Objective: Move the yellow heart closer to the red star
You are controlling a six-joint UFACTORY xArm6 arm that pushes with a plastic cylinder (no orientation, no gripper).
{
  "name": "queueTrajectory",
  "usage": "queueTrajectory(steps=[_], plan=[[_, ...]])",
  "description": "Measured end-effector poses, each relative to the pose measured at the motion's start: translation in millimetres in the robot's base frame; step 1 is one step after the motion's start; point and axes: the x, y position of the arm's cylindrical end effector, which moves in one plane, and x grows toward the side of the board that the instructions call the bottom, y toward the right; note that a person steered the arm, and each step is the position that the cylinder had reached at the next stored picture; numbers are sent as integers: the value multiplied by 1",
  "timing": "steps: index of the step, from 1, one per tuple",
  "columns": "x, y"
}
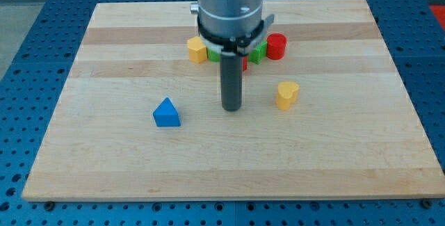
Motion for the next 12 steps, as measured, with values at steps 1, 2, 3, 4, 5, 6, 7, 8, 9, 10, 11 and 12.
queueTrajectory(steps=[1, 2, 3, 4, 5, 6, 7, 8, 9, 10, 11, 12], plan=[[23, 0], [23, 0], [26, 19], [26, 66], [26, 111], [15, 132], [-3, 132], [-17, 131], [-20, 117], [-20, 91], [-20, 69], [-28, 66]])
